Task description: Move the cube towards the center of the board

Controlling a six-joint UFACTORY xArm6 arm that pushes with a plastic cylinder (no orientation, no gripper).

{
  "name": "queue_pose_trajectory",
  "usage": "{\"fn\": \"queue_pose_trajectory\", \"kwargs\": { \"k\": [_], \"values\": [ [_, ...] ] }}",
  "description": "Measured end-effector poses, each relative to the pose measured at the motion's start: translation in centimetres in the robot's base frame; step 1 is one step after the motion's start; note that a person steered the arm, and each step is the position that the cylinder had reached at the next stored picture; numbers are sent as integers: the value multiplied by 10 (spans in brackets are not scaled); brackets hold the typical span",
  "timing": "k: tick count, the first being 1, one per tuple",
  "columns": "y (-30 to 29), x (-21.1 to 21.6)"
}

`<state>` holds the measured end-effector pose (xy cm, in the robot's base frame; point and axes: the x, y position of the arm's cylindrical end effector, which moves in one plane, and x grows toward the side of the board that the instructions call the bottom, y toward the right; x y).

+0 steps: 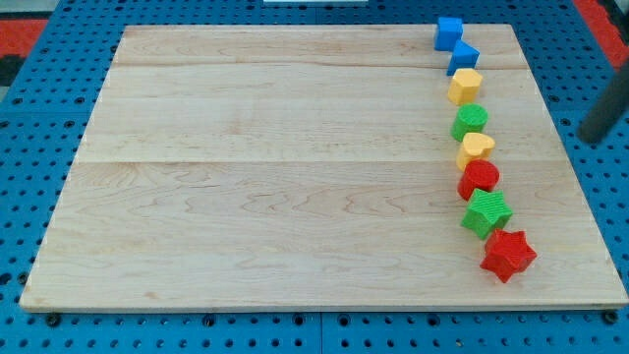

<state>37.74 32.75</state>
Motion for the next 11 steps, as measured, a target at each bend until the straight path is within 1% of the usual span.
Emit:
{"fn": "queue_pose_trajectory", "kwargs": {
  "k": [1, 2, 3, 4, 5, 6, 7, 8, 9, 10, 11],
  "values": [
    [0, -82],
    [-18, -164],
    [-77, -186],
    [-131, -177],
    [-214, -167],
    [-255, -156],
    [-222, -141],
    [-231, -113],
    [-330, -107],
    [-351, -107],
    [-351, -107]
  ]
}}
